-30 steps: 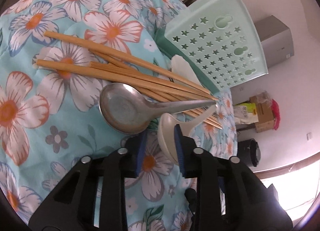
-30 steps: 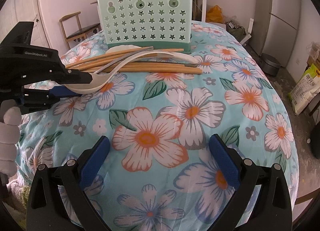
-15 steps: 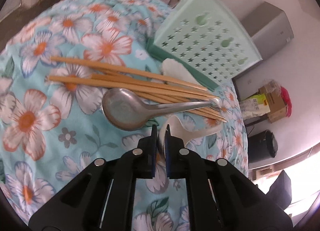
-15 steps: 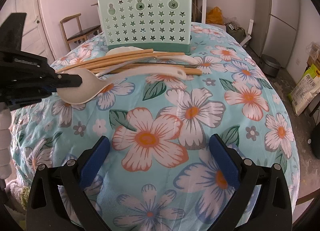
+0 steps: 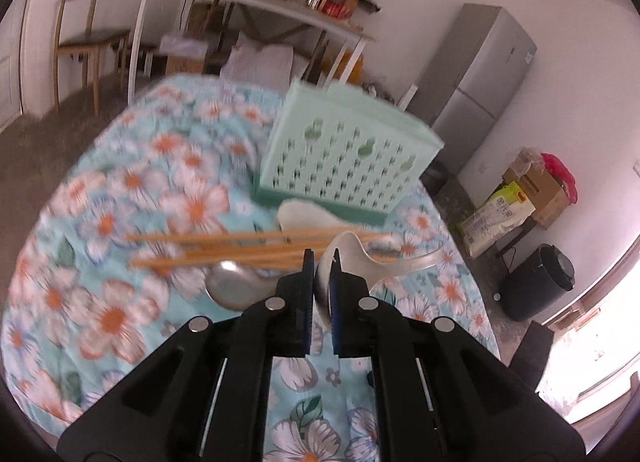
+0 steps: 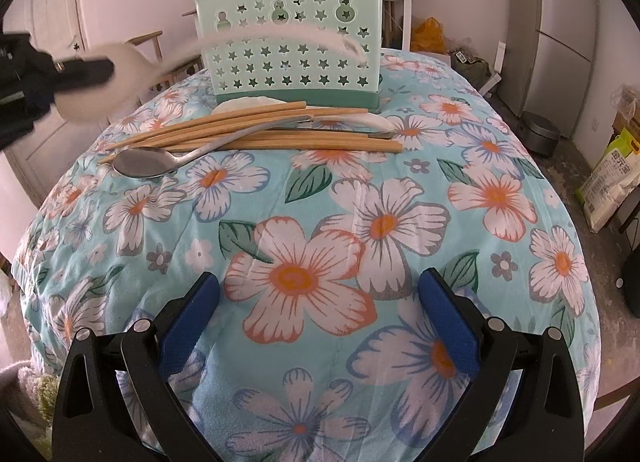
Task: Organize utensils
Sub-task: 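Lift the white spoon with the left gripper while the right gripper grasps the steel spoon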
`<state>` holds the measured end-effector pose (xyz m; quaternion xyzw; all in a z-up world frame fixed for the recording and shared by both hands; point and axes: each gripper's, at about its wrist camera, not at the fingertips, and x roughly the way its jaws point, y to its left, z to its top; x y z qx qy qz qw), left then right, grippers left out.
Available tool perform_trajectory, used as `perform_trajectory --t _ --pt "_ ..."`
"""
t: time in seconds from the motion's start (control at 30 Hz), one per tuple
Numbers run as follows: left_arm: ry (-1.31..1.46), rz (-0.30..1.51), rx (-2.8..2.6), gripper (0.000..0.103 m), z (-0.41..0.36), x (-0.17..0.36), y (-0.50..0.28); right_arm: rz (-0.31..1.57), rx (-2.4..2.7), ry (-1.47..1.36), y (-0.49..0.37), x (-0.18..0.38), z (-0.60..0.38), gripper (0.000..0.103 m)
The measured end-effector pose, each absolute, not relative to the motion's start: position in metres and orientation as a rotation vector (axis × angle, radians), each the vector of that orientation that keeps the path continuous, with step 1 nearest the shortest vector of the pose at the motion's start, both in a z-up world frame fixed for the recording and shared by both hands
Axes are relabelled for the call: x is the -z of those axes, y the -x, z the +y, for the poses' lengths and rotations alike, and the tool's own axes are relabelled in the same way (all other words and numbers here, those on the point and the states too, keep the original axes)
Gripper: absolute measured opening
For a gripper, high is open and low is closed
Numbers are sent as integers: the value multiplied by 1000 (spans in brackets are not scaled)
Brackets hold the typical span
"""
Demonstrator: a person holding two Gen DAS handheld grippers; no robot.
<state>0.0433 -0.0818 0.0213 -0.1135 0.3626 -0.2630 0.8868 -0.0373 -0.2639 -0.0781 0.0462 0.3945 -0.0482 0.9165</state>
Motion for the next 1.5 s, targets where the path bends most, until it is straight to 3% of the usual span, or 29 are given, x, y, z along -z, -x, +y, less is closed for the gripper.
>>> perform_trajectory --t 0.27,0.47,0.73,0.93,1.13,1.37,1.5 --pt "242 641 502 6 -55 -52 -40 823 103 -72 35 71 -259 97" --pt "258 576 446 6 -29 -67 -39 698 17 53 33 43 -228 94" --pt "294 555 387 6 0 -66 -41 619 -117 345 0 32 -153 67" --pt "326 560 350 6 20 -58 -47 671 -172 426 -23 45 -119 47" --pt "348 575 332 6 32 -50 -54 707 -187 458 -36 55 -103 37" --pt "354 571 325 6 36 -49 -55 762 -169 480 -56 64 -91 32" --pt "350 560 320 6 38 -51 -54 783 -162 470 -64 66 -90 17"
